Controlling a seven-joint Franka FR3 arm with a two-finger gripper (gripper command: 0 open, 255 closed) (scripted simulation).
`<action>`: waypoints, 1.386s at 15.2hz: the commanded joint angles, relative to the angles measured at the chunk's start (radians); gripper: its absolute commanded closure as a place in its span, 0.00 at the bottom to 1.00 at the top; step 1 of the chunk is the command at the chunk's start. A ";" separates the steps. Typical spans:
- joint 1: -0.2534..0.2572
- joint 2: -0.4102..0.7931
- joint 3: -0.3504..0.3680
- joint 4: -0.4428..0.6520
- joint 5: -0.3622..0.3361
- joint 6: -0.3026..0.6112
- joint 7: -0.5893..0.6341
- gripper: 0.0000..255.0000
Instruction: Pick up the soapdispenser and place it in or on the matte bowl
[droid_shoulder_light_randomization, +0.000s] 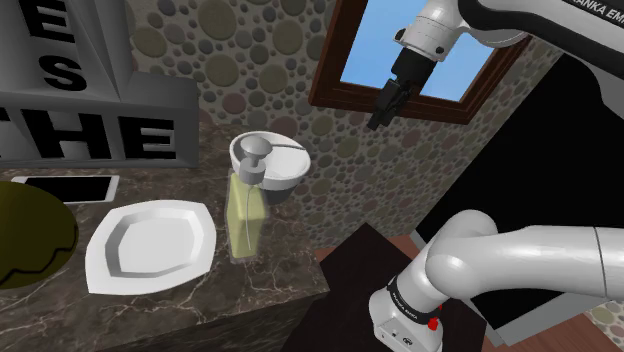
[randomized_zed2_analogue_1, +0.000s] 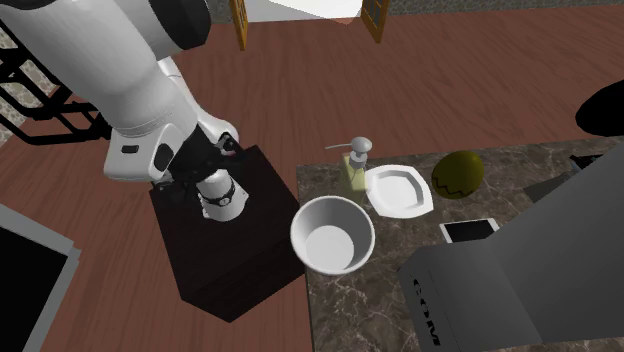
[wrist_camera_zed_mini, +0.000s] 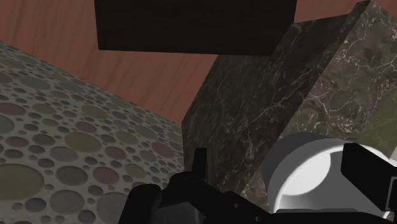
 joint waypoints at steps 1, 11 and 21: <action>0.000 0.000 0.000 0.000 0.000 0.000 0.000 0.00; 0.035 0.169 0.237 0.051 0.137 0.077 0.311 0.00; 0.049 0.467 0.451 0.228 0.185 0.166 0.624 0.00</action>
